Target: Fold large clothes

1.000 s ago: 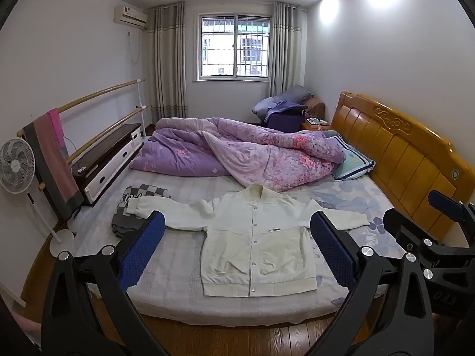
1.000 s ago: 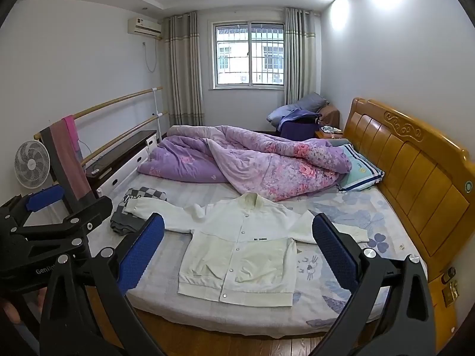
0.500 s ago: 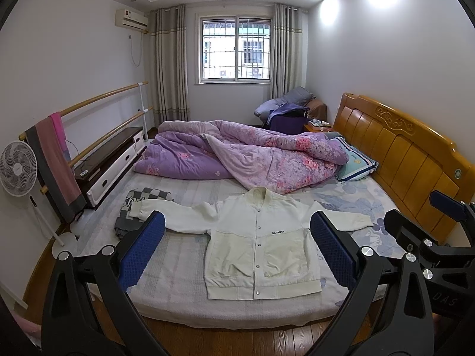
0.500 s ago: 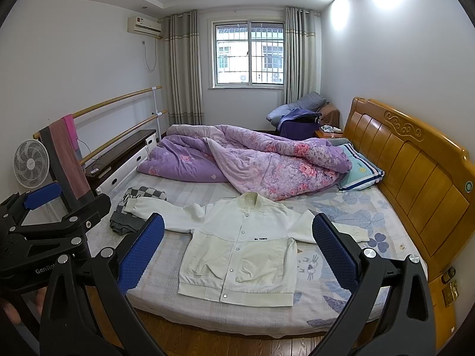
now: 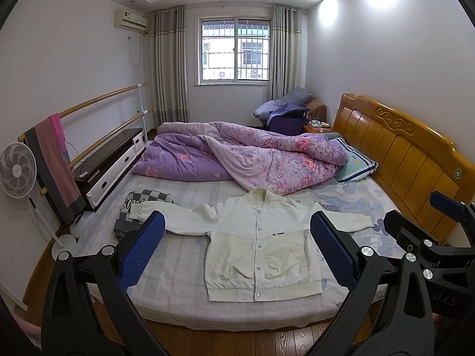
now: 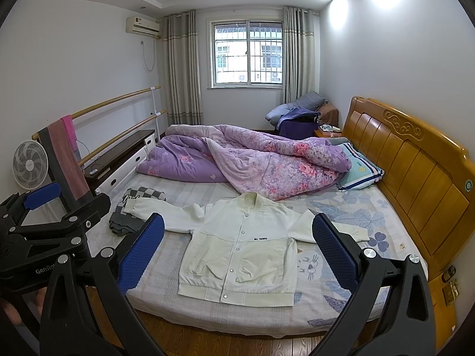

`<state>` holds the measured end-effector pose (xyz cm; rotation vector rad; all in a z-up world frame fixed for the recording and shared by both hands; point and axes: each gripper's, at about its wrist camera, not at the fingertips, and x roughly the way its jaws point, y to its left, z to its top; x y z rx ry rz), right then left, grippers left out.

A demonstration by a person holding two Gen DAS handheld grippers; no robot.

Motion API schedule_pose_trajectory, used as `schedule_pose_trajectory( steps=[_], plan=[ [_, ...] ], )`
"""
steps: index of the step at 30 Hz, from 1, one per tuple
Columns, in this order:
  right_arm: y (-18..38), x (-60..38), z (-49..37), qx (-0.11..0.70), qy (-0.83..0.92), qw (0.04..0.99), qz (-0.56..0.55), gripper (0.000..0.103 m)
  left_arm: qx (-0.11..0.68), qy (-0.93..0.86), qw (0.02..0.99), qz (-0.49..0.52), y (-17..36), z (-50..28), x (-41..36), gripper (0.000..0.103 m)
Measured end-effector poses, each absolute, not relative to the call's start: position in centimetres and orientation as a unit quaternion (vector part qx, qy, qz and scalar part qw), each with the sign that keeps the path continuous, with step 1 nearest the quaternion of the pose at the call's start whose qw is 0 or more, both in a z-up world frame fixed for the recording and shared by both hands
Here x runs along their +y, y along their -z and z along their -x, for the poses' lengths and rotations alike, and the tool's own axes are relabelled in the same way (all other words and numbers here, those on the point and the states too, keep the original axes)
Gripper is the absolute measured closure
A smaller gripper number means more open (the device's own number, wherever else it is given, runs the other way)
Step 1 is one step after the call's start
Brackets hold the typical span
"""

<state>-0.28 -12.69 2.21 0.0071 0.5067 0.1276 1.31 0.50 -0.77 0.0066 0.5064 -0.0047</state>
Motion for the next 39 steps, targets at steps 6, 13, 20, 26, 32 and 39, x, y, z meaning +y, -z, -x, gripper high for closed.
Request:
schedule_pose_trajectory(
  steps=[6, 13, 20, 26, 32, 39],
  plan=[
    [-2.04, -12.9, 0.3, 0.251, -0.065, 0.966, -0.006, 0.007, 0.25, 0.003, 0.968, -0.004, 0.63, -1.55, 0.46, 0.005],
    [-2.06, -12.86, 0.27, 0.252, -0.065, 0.966, -0.006, 0.007, 0.251, 0.003, 0.968, -0.003, 0.54, -1.8, 0.55, 0.005],
    [-1.94, -12.84, 0.27, 0.252, -0.065, 0.965, -0.007, 0.007, 0.25, 0.003, 0.968, -0.004, 0.54, -1.77, 0.63, 0.005],
    [-1.94, -12.76, 0.25, 0.254, -0.065, 0.965, -0.007, 0.007, 0.25, 0.003, 0.968, -0.004, 0.56, -1.74, 0.69, 0.005],
    [-1.93, -12.74, 0.2, 0.253, -0.065, 0.965, -0.007, 0.007, 0.249, 0.003, 0.968, -0.004, 0.59, -1.66, 0.63, 0.005],
    [-1.89, -12.76, 0.23, 0.254, -0.065, 0.965, -0.008, 0.007, 0.249, 0.003, 0.968, -0.004, 0.61, -1.71, 0.65, 0.005]
  ],
)
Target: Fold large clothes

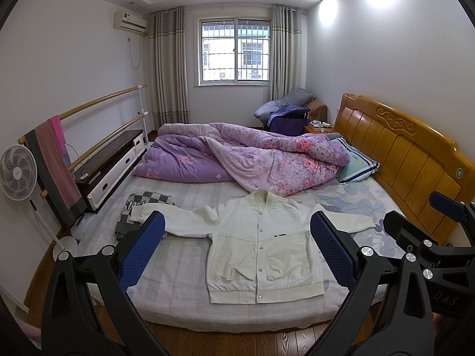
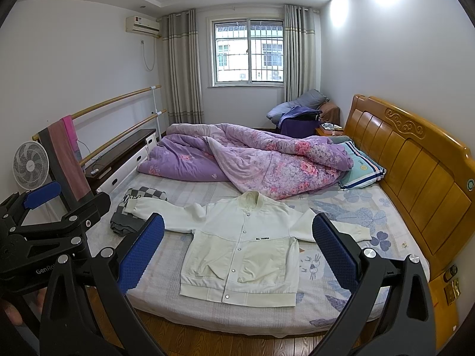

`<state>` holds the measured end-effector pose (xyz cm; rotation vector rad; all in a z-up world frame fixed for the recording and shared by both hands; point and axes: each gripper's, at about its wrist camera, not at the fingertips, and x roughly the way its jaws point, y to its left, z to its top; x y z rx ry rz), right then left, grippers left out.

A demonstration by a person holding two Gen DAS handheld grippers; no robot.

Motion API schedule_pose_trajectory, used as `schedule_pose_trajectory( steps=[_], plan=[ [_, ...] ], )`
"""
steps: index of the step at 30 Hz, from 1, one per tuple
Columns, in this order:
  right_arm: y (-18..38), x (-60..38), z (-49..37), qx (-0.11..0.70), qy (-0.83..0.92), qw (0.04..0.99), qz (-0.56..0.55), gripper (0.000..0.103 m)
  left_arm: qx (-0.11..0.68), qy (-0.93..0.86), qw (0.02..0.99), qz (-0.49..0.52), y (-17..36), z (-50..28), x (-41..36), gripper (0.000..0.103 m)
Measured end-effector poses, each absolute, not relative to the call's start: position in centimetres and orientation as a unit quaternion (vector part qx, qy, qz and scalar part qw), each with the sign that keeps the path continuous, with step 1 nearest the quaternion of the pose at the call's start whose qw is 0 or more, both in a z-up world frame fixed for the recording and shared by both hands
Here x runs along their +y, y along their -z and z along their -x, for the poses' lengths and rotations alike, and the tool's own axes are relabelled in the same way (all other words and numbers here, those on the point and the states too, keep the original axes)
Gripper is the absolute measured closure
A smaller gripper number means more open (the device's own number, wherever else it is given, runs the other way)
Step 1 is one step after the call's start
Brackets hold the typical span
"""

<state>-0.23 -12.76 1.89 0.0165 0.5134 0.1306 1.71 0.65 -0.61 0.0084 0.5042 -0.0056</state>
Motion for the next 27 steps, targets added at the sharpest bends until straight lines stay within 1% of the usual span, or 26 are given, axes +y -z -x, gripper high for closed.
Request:
schedule_pose_trajectory(
  steps=[27],
  plan=[
    [-1.34, -12.47, -0.38, 0.261, -0.065, 0.963, -0.012, 0.007, 0.251, 0.003, 0.968, -0.004, 0.77, -1.75, 0.66, 0.005]
  ],
)
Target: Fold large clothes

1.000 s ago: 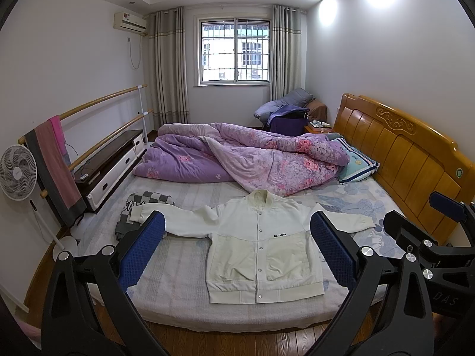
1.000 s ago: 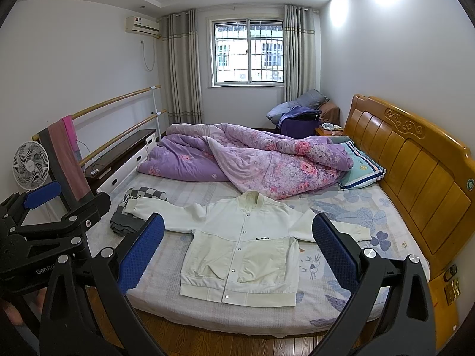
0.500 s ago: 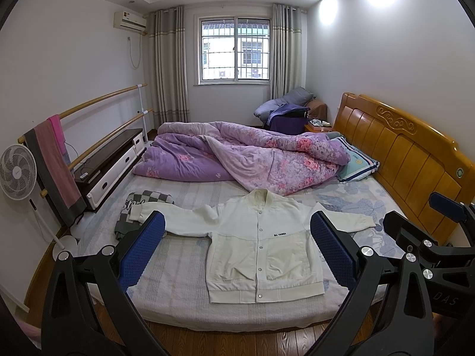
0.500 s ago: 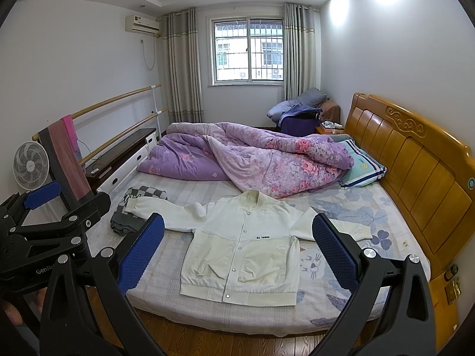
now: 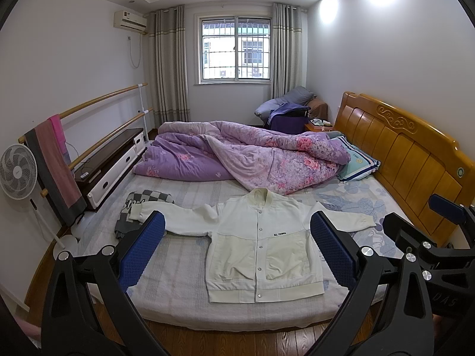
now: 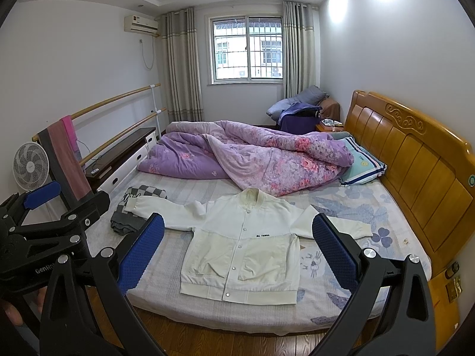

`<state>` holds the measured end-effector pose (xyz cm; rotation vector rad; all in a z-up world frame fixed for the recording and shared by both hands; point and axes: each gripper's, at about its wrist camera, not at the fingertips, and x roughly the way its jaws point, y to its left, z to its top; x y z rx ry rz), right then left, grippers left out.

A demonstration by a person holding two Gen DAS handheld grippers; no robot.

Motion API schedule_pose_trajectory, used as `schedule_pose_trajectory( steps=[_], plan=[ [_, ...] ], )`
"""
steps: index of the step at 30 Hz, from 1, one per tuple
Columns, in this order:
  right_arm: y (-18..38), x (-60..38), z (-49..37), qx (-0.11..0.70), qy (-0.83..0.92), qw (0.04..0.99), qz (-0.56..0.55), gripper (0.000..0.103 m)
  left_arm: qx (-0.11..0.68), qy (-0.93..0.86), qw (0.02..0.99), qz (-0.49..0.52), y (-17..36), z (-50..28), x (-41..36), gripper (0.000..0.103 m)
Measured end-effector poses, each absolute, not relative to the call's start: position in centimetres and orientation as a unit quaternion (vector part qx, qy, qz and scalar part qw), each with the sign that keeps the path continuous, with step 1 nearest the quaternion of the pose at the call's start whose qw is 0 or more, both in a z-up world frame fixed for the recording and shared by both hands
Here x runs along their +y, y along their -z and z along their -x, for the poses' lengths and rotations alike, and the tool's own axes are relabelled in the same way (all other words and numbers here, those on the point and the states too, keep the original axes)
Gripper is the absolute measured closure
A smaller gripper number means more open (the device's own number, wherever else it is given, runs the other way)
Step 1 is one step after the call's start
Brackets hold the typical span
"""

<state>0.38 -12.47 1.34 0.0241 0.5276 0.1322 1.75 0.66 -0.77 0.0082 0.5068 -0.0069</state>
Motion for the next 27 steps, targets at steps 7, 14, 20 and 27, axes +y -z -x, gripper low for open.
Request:
schedule_pose_trajectory(
  steps=[7, 14, 20, 27],
  plan=[
    [-1.2, -12.7, -0.5, 0.263, -0.067, 0.962, -0.014, 0.007, 0.251, 0.003, 0.968, -0.004, 0.8, -1.9, 1.1, 0.005],
    [-1.0, -13.1, -0.7, 0.265, -0.072, 0.961, -0.014, 0.007, 0.251, 0.0, 0.968, -0.006, 0.9, -1.7, 1.2, 0.005],
    [-0.8, -13.9, -0.9, 0.27, -0.077, 0.96, -0.014, 0.007, 0.255, -0.007, 0.967, -0.007, 1.5, -1.6, 0.5, 0.005],
    [-0.2, -15.3, -1.2, 0.283, -0.087, 0.955, -0.016, 0.007, 0.269, -0.014, 0.963, -0.007, 2.2, -1.7, -0.3, 0.005]
  ],
)
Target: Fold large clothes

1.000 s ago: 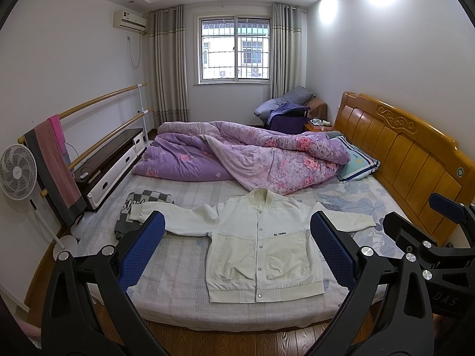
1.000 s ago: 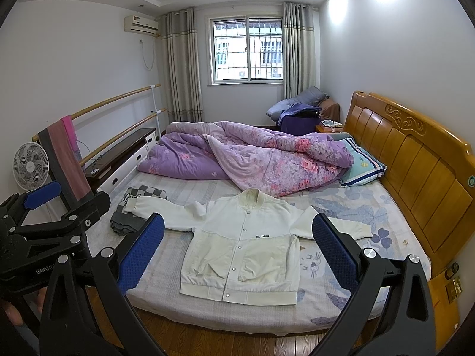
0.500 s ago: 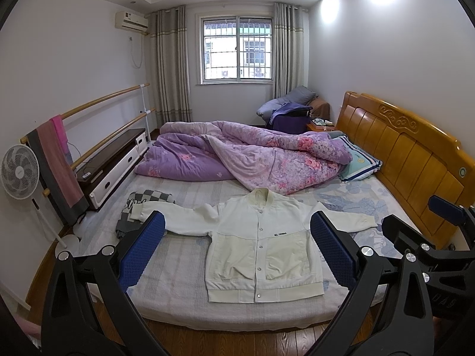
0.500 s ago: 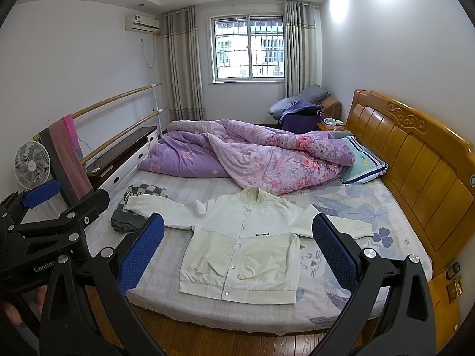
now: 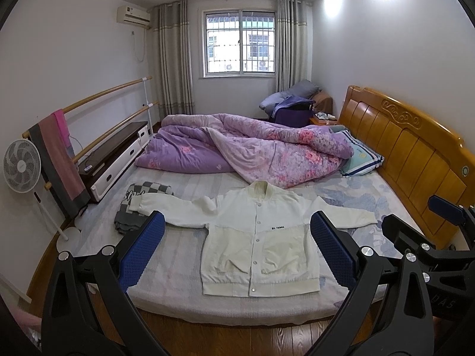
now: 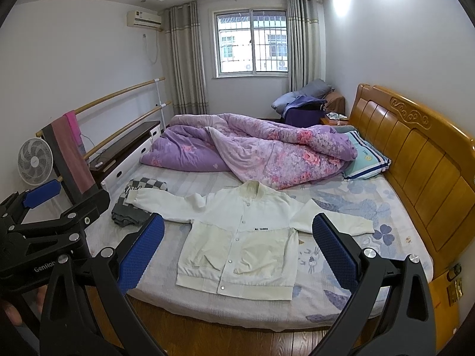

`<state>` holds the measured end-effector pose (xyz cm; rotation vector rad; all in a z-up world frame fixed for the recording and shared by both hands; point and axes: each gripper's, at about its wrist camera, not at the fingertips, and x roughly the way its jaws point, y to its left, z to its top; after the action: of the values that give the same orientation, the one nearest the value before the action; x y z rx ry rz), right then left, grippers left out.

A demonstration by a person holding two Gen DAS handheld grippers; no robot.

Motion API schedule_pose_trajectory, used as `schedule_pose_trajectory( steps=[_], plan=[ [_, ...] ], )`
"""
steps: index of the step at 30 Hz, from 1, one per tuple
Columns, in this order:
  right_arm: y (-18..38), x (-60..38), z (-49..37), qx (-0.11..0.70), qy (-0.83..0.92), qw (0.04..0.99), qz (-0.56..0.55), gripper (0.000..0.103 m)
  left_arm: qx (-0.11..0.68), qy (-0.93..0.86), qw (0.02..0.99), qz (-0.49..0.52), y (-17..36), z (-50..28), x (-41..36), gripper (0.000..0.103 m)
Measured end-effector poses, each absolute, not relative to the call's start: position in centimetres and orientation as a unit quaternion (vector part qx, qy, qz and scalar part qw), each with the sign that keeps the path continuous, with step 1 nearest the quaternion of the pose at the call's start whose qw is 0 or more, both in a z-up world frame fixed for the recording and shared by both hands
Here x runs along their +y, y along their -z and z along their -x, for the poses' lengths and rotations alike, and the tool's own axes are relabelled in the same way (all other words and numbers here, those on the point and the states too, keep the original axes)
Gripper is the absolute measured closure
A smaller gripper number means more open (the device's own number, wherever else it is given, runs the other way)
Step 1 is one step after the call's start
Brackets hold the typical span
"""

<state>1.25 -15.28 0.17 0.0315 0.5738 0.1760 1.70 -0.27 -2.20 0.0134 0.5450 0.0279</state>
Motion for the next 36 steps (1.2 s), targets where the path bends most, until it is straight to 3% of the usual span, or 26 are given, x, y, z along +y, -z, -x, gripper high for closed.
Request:
schedule_pose_trajectory(
  steps=[11, 21, 27, 36],
  plan=[
    [1.5, -15.7, -3.7, 0.302, -0.101, 0.947, -0.03, 0.007, 0.293, -0.023, 0.956, -0.015, 3.4, -4.3, -0.5, 0.005],
    [4.3, -11.4, -10.8, 0.325, -0.093, 0.941, -0.02, 0.007, 0.333, -0.015, 0.943, -0.002, 6.5, -11.6, 3.4, 0.005],
    [8.1, -5.2, -18.5, 0.358, -0.082, 0.93, -0.013, 0.007, 0.376, 0.007, 0.927, 0.018, 10.5, -20.0, 10.0, 0.005],
    [17.2, 6.9, -34.5, 0.445, -0.06, 0.892, -0.05, 0.007, 0.476, 0.019, 0.87, 0.126, 20.6, -36.8, 27.6, 0.005]
  ],
)
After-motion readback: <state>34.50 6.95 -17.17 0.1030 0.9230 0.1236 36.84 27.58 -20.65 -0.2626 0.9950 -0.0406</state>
